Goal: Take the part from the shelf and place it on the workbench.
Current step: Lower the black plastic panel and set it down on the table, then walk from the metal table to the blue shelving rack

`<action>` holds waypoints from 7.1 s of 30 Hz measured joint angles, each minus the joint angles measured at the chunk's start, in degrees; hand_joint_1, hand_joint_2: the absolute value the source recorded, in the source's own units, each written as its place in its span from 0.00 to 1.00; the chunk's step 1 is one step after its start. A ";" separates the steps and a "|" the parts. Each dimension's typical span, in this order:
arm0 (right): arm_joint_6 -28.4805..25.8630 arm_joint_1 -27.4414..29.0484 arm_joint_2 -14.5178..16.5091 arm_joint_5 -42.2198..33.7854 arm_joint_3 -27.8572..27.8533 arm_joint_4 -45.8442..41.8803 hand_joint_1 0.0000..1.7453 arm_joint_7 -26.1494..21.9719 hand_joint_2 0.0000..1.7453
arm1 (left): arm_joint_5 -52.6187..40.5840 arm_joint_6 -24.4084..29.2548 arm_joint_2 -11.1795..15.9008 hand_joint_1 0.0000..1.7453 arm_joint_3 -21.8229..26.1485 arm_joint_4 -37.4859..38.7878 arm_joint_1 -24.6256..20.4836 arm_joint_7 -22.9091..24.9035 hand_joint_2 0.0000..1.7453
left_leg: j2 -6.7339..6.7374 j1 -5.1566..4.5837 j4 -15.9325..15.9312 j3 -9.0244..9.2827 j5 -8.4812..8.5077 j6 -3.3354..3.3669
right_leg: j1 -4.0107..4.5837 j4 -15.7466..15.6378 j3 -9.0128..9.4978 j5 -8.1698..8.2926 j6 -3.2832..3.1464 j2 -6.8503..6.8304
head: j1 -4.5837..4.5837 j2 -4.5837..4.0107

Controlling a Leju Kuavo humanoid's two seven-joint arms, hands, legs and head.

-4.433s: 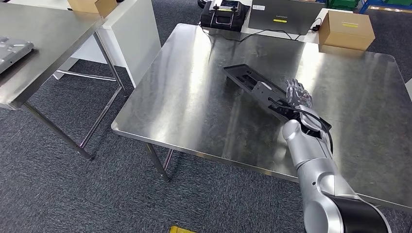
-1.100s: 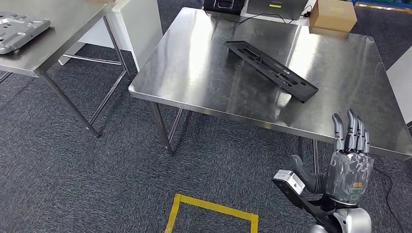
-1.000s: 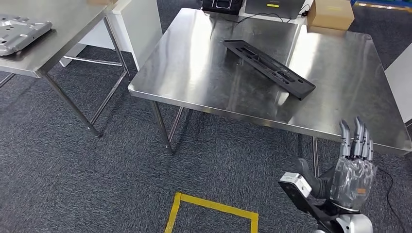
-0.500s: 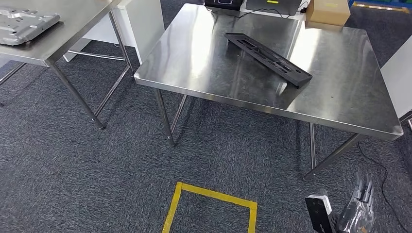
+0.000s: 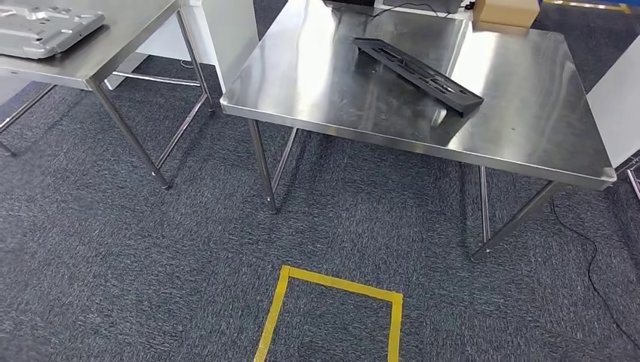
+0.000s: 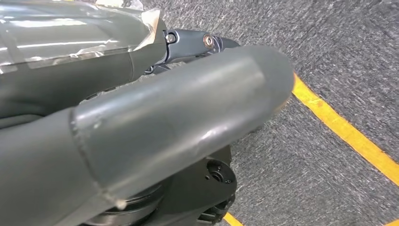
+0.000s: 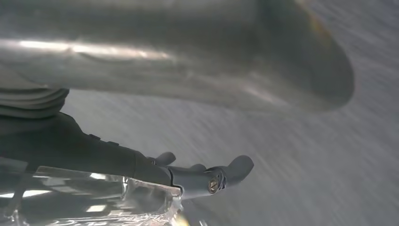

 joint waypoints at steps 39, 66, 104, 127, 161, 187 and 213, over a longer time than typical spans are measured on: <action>10.23 -2.08 1.88 0.38 -3.41 8.39 0.00 7.07 0.00 | -2.46 -5.59 -0.72 0.00 -0.13 -0.39 0.96 0.72 0.00 | -0.55 1.24 16.16 -4.23 -11.52 -2.90 | -0.17 -0.42 -3.61 3.36 -2.95 -0.62 | -0.38 0.00; 11.78 -2.49 0.67 0.05 -3.86 8.72 0.00 6.97 0.00 | -3.19 -5.58 -0.83 0.00 -1.21 -0.44 0.16 2.09 0.00 | -0.33 1.65 5.76 -2.63 -5.88 -2.62 | -0.50 0.34 -2.44 1.76 -2.90 -0.39 | -0.29 0.00; 12.69 -2.44 0.21 1.48 -4.89 8.90 0.00 6.55 0.00 | -3.80 -4.26 -0.79 0.00 -2.51 -0.84 -0.62 3.32 0.00 | 1.69 1.36 7.48 3.82 -5.66 -2.61 | 0.13 0.39 -4.43 3.49 -2.94 -3.32 | -0.40 0.00; 13.51 -2.46 0.18 1.79 -4.65 8.96 0.00 6.90 0.00 | -4.76 -1.40 -0.79 0.00 -2.66 -0.87 -0.87 1.70 0.00 | -3.36 0.71 5.45 0.24 -6.96 -1.63 | -0.51 0.07 -3.00 3.11 -2.82 0.36 | -0.34 0.00; 19.24 -2.08 -0.60 7.06 -2.10 9.00 0.00 12.67 0.00 | -3.60 5.90 -2.22 0.00 -2.38 -0.87 -0.16 3.37 0.00 | -0.97 1.17 16.94 -5.97 -11.04 -2.37 | -0.43 0.27 -3.57 2.85 -2.68 -2.56 | -0.38 0.00; 21.94 -1.92 -1.88 10.39 0.57 8.99 0.00 11.84 0.00 | -4.25 -2.40 -2.42 0.00 -2.83 -0.82 0.33 25.05 0.00 | -6.24 0.59 2.76 0.28 -4.32 -1.26 | -0.60 1.19 -3.84 2.48 -2.01 1.52 | 0.02 0.00; 22.46 -1.46 -1.95 8.78 -1.51 8.98 0.00 11.85 0.00 | -4.01 0.93 -3.26 0.00 -4.22 -0.66 -0.39 22.03 0.00 | -7.94 0.33 0.66 2.64 -3.86 0.04 | -0.56 2.78 -5.41 1.76 0.46 4.08 | 0.28 0.00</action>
